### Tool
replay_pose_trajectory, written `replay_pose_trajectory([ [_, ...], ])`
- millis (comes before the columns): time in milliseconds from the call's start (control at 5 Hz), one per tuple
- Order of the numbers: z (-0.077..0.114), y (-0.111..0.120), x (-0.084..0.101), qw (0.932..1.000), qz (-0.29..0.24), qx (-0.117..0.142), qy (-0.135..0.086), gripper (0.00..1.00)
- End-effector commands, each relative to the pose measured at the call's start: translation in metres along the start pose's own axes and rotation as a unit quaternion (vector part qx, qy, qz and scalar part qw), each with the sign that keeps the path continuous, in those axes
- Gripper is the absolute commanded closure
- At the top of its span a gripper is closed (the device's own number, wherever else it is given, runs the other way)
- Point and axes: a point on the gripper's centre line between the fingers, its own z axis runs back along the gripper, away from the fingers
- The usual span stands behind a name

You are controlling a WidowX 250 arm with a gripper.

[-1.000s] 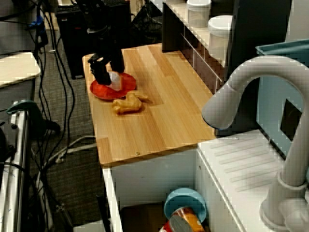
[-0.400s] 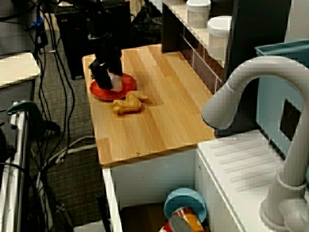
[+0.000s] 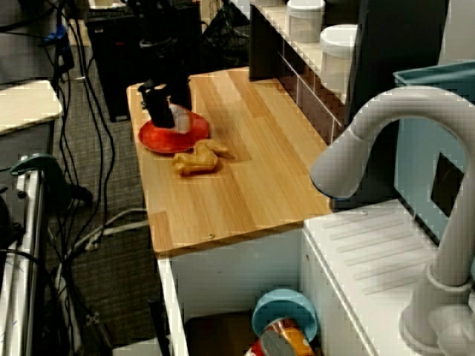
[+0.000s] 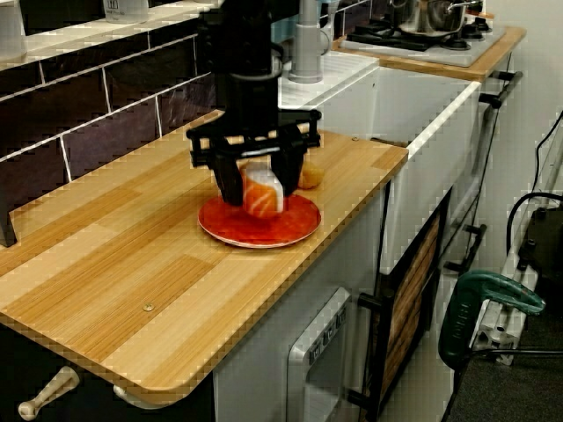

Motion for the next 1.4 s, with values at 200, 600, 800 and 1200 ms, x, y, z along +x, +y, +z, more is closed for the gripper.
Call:
replay_pose_trajectory([
  [200,0.023,-0.021,0.086,0.9956,-0.093,-0.008,0.009,1.00],
  [600,0.005,-0.051,0.121,0.9911,-0.129,0.000,0.036,1.00],
  [800,0.001,-0.056,0.128,0.9899,-0.138,-0.009,0.033,1.00],
  [1200,-0.007,-0.069,0.140,0.9880,-0.151,-0.020,0.026,1.00],
])
